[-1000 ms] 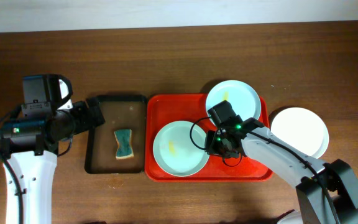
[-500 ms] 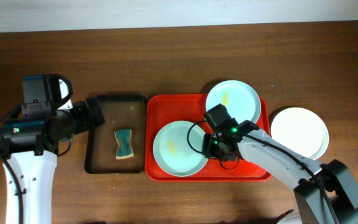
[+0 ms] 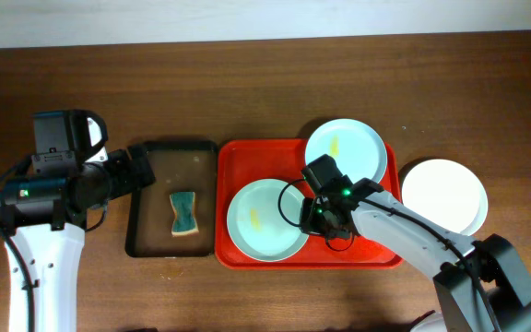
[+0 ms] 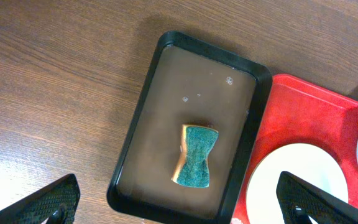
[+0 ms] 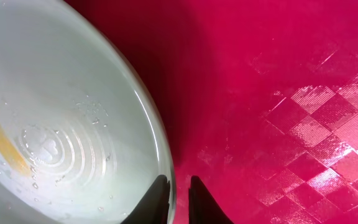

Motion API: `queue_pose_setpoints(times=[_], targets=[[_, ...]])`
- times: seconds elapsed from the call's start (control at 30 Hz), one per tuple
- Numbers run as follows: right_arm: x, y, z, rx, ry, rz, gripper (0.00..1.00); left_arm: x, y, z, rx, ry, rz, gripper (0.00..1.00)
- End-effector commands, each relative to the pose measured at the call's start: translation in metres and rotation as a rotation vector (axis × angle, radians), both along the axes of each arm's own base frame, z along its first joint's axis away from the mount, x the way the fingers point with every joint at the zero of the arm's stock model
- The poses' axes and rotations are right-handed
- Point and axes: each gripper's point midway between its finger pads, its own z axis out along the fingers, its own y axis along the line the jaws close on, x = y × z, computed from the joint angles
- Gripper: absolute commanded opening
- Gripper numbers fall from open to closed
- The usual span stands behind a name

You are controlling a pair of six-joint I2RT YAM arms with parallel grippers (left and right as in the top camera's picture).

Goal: Clean dirty plates on tray and stack at the side
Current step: 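Grip the lower pale blue plate rim with the right gripper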

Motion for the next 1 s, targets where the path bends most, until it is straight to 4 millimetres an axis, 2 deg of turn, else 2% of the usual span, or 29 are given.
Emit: queue_pose_setpoints(times=[0.0,0.33,0.5,0.63,0.73,0.83,0.9,0.97], targets=[[-0.0058,-0.0050,-0.0082,-0.027,0.015,-0.014,0.14,0.0005,-0.0002,0.0010,-0.008,-0.004,0.008,0.99],[-0.0045,0.0038,-0.0075,-0.017,-0.011,0.007,0.12,0.0005,-0.0002,0.0010,-0.008,-0.004,0.008,0.99],[-0.0001,-0.0023,-0.0082,-0.053,-0.035,-0.002,0.04,0.0005,-0.0002,0.0010,-0.008,-0.004,0.008,0.99],[0.0014,-0.0033,-0.0081,-0.058,-0.041,-0.013,0.04,0.0005,-0.0002,0.0010,-0.008,-0.004,0.008,0.99],[0.0022,-0.0029,-0.0079,-0.056,-0.044,-0.016,0.14,0.0005,-0.0002,0.0010,-0.008,-0.004,0.008,0.99],[0.0017,-0.0024,-0.0080,-0.053,-0.041,-0.016,0.13,0.0005,-0.0002,0.0010,-0.008,-0.004,0.008,0.99],[0.0017,-0.0023,-0.0079,-0.052,-0.040,-0.019,0.07,0.0005,-0.0002,0.0010,-0.008,-0.004,0.008,0.99],[-0.0003,-0.0036,-0.0097,-0.056,-0.035,-0.019,0.08,0.0005,-0.0002,0.0010,-0.008,-0.004,0.008,0.99]])
